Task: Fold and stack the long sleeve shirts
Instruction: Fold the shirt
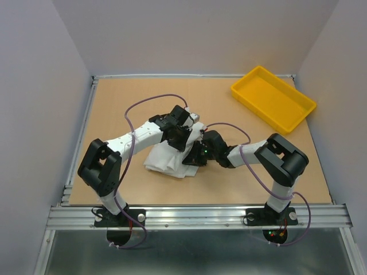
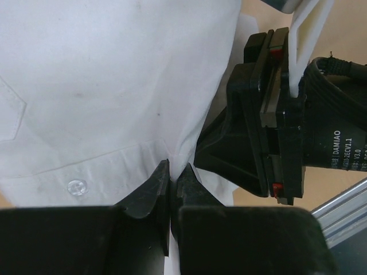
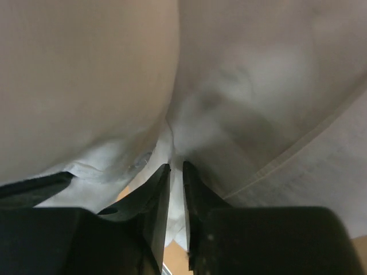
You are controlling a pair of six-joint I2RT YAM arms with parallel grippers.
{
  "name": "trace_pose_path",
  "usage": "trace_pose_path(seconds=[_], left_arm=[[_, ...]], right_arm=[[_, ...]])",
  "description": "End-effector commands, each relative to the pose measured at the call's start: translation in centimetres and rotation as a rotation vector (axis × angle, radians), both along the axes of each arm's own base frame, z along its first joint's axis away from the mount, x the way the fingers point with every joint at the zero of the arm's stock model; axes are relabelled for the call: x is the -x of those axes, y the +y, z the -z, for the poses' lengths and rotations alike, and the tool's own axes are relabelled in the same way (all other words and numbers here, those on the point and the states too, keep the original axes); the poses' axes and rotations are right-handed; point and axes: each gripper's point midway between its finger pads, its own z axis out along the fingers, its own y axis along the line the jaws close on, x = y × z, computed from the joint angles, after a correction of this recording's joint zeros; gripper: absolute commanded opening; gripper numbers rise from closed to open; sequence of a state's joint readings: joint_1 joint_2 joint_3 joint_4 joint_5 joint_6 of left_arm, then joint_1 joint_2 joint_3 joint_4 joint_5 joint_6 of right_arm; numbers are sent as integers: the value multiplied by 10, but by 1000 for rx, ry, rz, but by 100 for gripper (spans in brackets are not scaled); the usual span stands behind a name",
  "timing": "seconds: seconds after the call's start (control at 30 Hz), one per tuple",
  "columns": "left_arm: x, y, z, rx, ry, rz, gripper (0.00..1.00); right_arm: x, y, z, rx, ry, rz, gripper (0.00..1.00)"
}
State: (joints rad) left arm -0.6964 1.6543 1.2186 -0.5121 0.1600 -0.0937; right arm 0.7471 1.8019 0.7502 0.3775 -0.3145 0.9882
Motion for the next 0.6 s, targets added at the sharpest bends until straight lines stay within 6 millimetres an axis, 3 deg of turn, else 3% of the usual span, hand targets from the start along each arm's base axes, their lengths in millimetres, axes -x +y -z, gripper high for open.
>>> trace_pose_path(seconds=[0.0, 0.03, 0.1, 0.17, 0.23, 0.33, 0.43, 0.57], left_arm=[[-9, -15, -26, 49, -84, -1, 11], [-7, -19, -30, 61, -93, 8, 14], [-7, -23, -41, 96, -119, 17, 18], [-8, -24, -51, 121, -140, 17, 27], [-9, -24, -59, 133, -161, 13, 28], [-13, -21, -72, 150, -200, -21, 48], [-19, -21, -83, 182, -221, -66, 60], [-24, -22, -100, 250, -247, -124, 66]], right_arm=[[-5, -9, 0, 17, -42, 39, 26], [-7, -9, -9, 7, -71, 37, 35], [-9, -12, -16, 8, -99, 44, 40], [-13, -17, -30, 15, -141, 66, 41], [-19, -23, -37, 42, -179, 93, 42], [-24, -35, -51, 79, -237, 130, 46], [-28, -52, -64, 124, -278, 187, 47], [-37, -85, -72, 207, -331, 298, 50]])
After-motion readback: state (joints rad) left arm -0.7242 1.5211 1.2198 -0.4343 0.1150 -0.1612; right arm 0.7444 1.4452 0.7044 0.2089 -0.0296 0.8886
